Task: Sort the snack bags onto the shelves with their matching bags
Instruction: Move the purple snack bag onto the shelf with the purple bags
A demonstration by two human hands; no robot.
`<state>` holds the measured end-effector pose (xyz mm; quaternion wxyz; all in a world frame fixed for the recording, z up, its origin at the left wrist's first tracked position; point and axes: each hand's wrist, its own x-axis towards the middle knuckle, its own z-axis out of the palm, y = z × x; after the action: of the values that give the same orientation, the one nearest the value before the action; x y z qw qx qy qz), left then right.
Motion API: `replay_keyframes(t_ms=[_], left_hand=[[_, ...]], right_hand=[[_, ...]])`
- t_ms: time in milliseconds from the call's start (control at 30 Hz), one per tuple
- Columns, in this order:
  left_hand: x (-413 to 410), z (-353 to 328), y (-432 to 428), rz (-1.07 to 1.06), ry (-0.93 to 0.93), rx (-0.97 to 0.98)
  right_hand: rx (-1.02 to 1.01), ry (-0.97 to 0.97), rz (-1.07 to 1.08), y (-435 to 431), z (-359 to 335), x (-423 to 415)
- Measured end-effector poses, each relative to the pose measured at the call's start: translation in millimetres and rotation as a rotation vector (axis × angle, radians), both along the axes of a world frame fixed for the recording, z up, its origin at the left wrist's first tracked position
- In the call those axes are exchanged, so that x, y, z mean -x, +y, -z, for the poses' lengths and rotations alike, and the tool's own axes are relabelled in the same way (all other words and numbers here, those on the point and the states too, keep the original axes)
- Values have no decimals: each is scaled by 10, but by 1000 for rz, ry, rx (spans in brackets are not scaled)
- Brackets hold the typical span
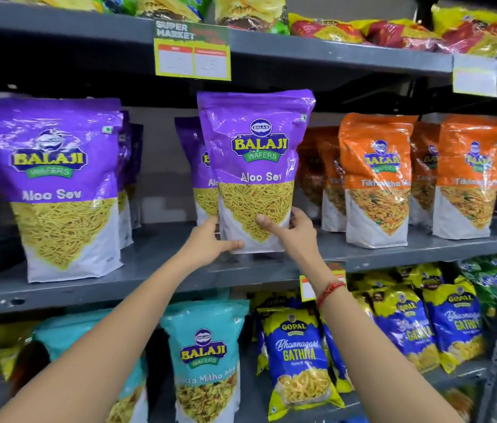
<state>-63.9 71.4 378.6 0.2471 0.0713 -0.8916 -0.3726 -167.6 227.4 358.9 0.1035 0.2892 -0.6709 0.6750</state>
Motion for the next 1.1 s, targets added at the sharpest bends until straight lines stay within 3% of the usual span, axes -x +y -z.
replay_keyframes(t_ms=[500,700,1100], left_hand=[[-328,251,-550,-15,-6,-91],[-288,239,-538,-64,-98,-55],[-245,249,-516,-95,-110,-32]], right_hand=[[-178,15,-52,-403,67,-203],[-487,92,-167,-191,102,-69],[-493,88,-170,-170,120,-37]])
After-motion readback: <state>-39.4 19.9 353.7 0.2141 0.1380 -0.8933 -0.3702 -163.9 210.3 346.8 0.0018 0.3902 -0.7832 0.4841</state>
